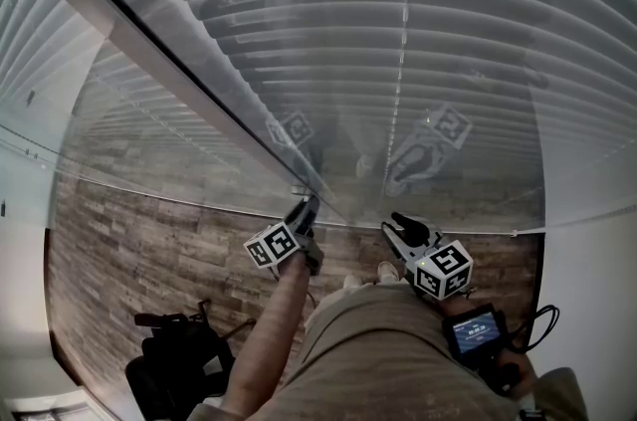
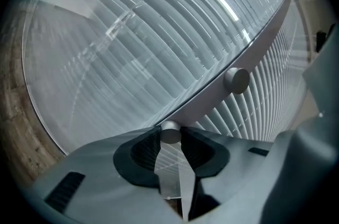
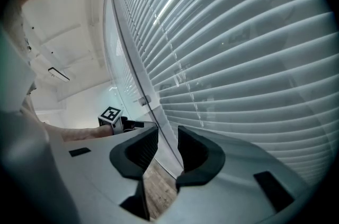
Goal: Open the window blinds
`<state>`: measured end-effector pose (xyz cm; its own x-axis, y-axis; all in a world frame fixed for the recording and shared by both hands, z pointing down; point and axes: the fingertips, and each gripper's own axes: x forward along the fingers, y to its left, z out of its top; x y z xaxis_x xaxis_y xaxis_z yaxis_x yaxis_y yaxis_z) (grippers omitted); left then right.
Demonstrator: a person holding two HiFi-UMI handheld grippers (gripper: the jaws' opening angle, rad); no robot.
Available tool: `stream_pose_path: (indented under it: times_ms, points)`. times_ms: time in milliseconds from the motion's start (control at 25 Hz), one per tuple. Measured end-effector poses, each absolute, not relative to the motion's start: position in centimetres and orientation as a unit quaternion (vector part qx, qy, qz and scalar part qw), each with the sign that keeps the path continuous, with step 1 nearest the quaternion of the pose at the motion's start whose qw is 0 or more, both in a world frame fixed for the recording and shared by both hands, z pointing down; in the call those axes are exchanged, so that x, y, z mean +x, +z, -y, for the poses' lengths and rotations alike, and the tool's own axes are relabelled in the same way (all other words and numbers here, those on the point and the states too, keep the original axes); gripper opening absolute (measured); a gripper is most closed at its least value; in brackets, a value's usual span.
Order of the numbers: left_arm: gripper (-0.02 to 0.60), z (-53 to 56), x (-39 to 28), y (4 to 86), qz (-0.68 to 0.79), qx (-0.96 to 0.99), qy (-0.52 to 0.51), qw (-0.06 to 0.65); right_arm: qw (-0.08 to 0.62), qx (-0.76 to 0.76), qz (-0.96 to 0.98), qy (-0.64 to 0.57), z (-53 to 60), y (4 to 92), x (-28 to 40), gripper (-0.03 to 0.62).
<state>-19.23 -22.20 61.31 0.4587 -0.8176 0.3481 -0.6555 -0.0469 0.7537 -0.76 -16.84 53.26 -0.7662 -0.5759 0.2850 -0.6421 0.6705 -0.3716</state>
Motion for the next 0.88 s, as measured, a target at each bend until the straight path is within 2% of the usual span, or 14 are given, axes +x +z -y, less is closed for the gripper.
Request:
stream_pose_path:
  times_ms: [880]
  points:
    - [0.137, 22.18, -19.28, 61.4, 0.468, 0.691, -0.172, 0.523, 0.074, 0.33, 0.912, 0.233, 16.65, 53.51, -1.03, 0.12]
